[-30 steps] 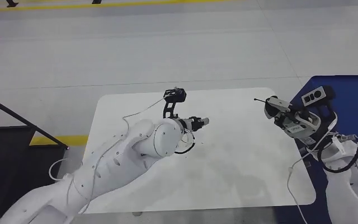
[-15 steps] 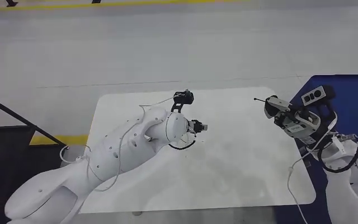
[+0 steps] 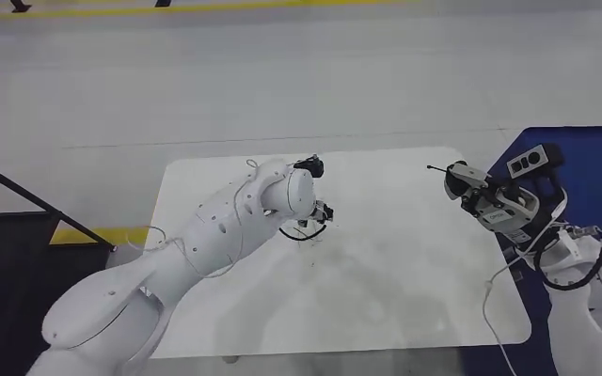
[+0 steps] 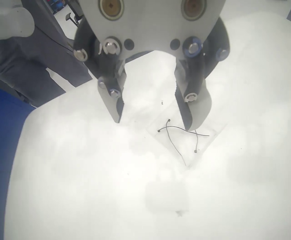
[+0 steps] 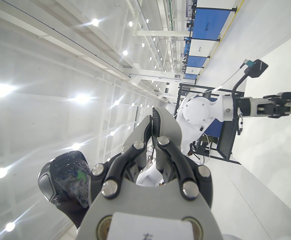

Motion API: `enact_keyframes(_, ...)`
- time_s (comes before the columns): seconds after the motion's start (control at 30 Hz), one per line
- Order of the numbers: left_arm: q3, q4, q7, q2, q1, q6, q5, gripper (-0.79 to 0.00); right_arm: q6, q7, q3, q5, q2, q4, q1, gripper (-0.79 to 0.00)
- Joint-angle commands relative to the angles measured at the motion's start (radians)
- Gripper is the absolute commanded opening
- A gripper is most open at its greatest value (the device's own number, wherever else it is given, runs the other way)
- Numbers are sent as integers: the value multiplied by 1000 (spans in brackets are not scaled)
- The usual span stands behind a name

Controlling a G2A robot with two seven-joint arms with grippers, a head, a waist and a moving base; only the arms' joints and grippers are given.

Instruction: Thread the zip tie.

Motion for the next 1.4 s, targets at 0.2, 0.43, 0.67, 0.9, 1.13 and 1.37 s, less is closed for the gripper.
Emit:
enact_keyframes(0.2, 75, 154, -49, -93, -18, 8, 76, -554, 0, 0, 0, 0, 0, 0, 0, -785)
enact_keyframes(0.43, 84, 265, -42, -159, -18, -31, 89, -542, 0, 0, 0, 0, 0, 0, 0, -785)
enact_keyframes(0.67, 99, 375, -24, -215, -19, -71, 139, -557, 0, 0, 0, 0, 0, 0, 0, -785)
enact_keyframes(0.9, 106, 468, -61, -259, -25, -114, 178, -591, 0, 0, 0, 0, 0, 0, 0, -785)
enact_keyframes(1.13, 105, 542, -48, -295, -19, -130, 216, -597, 0, 0, 0, 0, 0, 0, 0, -785)
enact_keyframes(1.37, 90, 616, -34, -326, -10, -160, 225, -619, 0, 0, 0, 0, 0, 0, 0, -785)
